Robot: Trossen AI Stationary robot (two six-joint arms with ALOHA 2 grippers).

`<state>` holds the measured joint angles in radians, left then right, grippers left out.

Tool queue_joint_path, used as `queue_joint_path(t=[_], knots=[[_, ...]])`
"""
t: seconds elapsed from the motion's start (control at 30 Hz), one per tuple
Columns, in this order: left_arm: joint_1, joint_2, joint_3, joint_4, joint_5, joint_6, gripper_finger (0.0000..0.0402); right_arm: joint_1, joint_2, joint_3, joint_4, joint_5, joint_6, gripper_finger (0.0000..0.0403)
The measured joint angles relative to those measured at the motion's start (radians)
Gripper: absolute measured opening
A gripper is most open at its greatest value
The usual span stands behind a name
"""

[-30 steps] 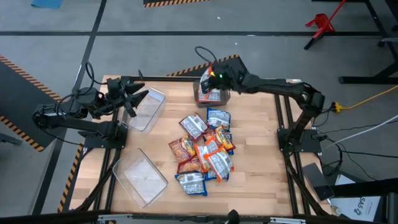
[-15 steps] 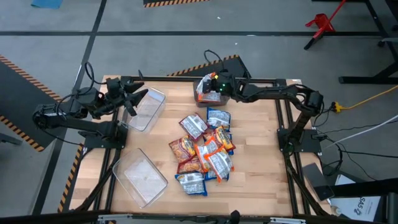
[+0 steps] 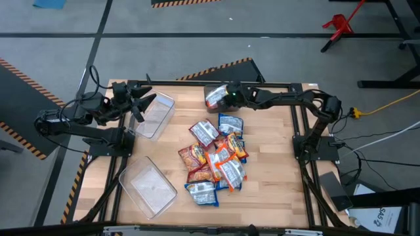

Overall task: Sort Maruchan noodles
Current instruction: Put the left orange noodle pack into the black bin, then put the orange noodle pack into the black bin

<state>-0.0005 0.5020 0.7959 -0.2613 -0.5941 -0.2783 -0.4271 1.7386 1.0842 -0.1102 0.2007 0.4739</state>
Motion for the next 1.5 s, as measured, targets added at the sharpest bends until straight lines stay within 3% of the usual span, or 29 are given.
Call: queue_joint_path(t=[0.13, 0.27, 0.53, 0.8, 1.03, 1.3, 1.5], knots=[[0.0, 0.0, 0.0, 0.0, 0.0, 0.0, 0.0212, 0.002, -0.063, 0.0, -0.109, 0.0, -0.064, 0.0159], [0.0, 0.0, 0.0, 0.0, 0.0, 0.0, 0.0212, 0.002, -0.125, 0.0, -0.13, 0.026, -0.118, 0.0173], [0.0, 0.0, 0.0, 0.0, 0.0, 0.0, 0.0212, 0.002, -0.096, 0.004, 0.118, 0.043, -0.19, 0.0157], [0.0, 0.0, 0.0, 0.0, 0.0, 0.0, 0.0212, 0.001, 0.047, 0.001, 0.03, 0.044, -0.141, 0.0139], [0.0, 0.0, 0.0, 0.0, -0.001, 0.0, 0.0212, 0.001, 0.028, 0.002, -0.016, 0.049, -0.14, 0.0134], [0.0, 0.0, 0.0, 0.0, 0.0, -0.001, 0.0212, -0.005, -0.016, 0.03, -0.15, -0.068, -0.161, 0.0134], [0.0, 0.0, 0.0, 0.0, 0.001, -0.004, 0.0212, 0.04, -0.14, 0.066, -0.175, -0.291, -0.133, 0.0134]])
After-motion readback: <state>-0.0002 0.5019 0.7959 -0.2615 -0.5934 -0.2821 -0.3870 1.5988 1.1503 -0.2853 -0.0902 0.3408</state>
